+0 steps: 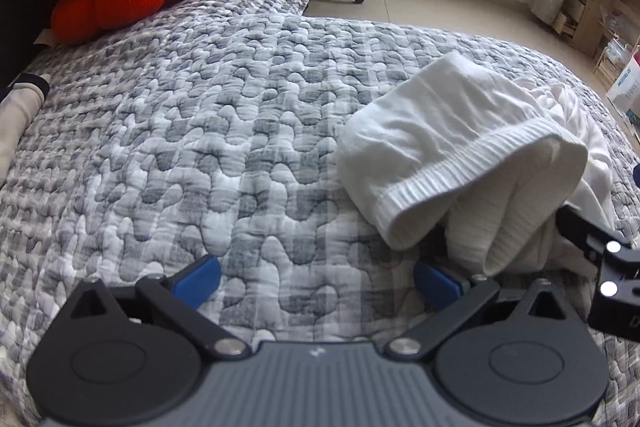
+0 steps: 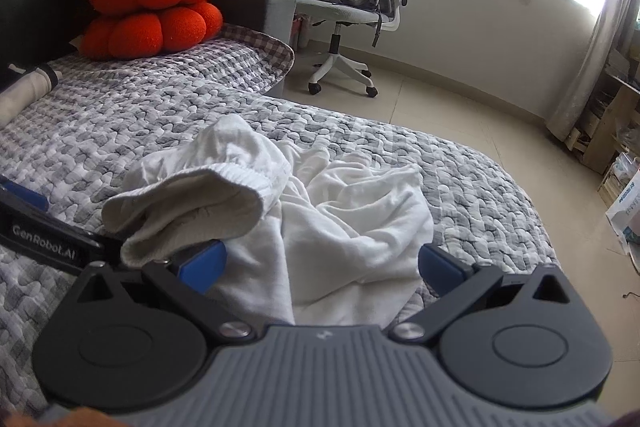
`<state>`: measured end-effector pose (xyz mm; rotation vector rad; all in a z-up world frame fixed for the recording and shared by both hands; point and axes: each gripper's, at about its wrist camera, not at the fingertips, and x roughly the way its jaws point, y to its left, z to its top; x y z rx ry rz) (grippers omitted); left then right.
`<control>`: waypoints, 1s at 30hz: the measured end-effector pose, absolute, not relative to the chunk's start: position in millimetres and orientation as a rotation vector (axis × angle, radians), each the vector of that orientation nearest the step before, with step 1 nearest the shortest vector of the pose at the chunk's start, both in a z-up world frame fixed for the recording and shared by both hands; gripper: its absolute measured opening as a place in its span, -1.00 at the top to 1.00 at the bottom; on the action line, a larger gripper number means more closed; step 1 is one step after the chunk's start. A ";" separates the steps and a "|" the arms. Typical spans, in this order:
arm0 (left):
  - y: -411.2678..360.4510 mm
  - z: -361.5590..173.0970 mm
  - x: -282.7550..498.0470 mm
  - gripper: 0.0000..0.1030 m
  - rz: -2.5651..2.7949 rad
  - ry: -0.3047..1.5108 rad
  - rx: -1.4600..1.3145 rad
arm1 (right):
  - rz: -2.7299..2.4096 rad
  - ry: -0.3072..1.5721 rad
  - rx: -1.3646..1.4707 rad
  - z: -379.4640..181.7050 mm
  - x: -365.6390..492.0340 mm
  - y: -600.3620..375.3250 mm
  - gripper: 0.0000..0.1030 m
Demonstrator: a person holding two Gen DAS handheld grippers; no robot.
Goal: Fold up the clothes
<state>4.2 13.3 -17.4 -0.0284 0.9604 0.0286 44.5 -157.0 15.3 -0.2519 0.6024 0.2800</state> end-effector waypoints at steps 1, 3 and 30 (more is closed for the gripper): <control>12.7 -16.7 4.7 -0.99 0.023 0.964 -0.023 | 0.283 0.605 -0.249 14.6 44.9 -157.3 -0.97; 14.6 -14.3 9.3 -0.99 0.011 0.968 -0.020 | 0.290 0.610 -0.243 13.3 45.6 -157.8 -0.86; 0.6 5.4 31.3 0.83 -0.122 0.805 0.113 | 0.264 0.602 -0.139 16.9 55.0 -176.0 0.66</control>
